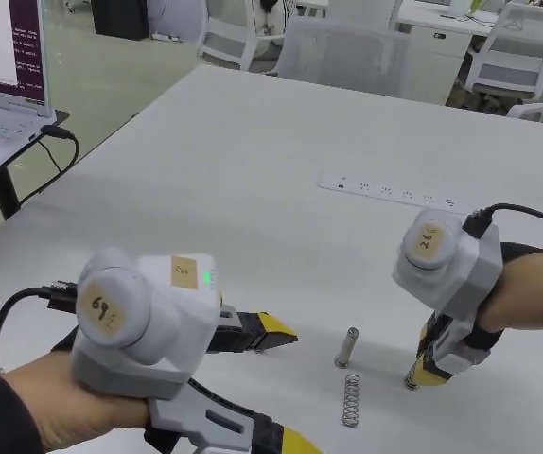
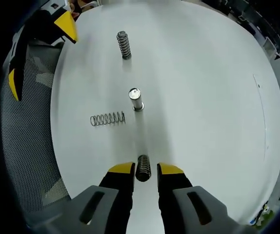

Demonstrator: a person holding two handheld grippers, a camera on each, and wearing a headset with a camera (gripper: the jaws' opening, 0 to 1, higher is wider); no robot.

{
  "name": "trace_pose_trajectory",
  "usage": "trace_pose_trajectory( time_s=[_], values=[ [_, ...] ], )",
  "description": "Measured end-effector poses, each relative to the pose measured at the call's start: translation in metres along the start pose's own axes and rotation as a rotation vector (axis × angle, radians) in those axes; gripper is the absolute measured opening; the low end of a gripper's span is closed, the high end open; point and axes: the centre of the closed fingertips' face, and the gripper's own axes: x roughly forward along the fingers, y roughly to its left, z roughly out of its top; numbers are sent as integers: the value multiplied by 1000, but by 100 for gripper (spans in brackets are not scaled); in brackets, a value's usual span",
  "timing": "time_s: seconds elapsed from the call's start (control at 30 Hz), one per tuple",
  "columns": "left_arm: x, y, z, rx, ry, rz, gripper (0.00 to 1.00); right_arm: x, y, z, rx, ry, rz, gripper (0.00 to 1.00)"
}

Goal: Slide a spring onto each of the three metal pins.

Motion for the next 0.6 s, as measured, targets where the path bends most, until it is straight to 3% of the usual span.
trace_pose_trajectory(
  time_s=[0.6],
  values=[
    [4,-3,-2,1,10,-18,60,-16,-1,5,15,-65,-56,28]
  ],
)
